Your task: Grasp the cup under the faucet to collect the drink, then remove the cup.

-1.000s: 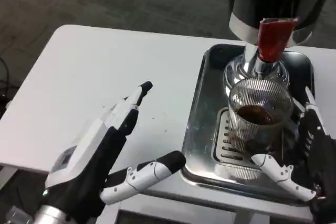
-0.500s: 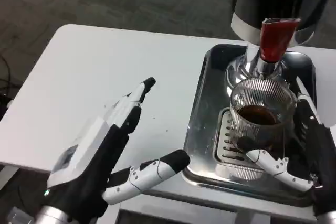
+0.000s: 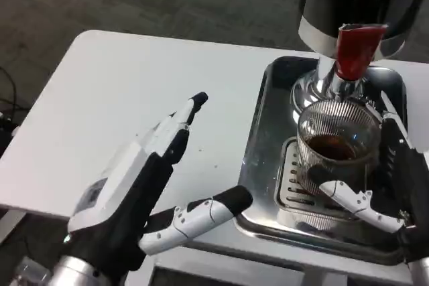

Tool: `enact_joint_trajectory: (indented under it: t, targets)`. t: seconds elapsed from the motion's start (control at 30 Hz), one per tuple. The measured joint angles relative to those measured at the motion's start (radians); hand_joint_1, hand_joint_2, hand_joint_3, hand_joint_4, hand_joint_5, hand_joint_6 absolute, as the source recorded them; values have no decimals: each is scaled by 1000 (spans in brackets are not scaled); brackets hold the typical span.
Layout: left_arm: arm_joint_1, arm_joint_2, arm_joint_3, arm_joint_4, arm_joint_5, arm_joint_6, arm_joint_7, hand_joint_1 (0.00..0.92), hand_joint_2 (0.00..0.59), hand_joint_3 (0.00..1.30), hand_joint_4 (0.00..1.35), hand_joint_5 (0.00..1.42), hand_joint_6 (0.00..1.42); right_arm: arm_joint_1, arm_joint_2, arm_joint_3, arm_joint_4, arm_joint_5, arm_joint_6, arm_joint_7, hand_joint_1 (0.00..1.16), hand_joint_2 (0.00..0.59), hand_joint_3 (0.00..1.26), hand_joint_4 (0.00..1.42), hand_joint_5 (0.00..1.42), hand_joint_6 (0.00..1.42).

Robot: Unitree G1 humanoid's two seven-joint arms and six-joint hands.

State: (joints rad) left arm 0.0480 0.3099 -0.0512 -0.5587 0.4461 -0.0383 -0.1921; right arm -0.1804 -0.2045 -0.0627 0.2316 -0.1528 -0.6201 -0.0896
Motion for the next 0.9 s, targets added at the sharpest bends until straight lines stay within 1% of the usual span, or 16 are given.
enact_joint_trajectory:
  t: [0.13, 0.23, 0.73, 0.9]
  targets:
    - [-44, 1, 3, -49, -2, 23, -7, 0, 51, 0, 0, 1, 0, -1, 2, 2, 1, 0, 0, 0, 731, 159, 62, 167, 166, 185]
    - [-52, 1, 6, -63, -5, 38, -13, 0, 51, 0, 0, 1, 0, -2, 2, 3, 1, 0, 0, 0, 729, 160, 62, 169, 169, 185]
    - [-37, 2, 21, -65, -8, 49, -19, 0, 51, 0, 0, 1, 0, -1, 3, 9, 1, 0, 0, 0, 728, 161, 62, 171, 171, 185]
    - [-3, 5, 33, -68, -10, 44, -19, 0, 51, 0, 0, 1, 0, -1, 4, 11, 1, -2, 0, 0, 727, 161, 62, 172, 172, 182]
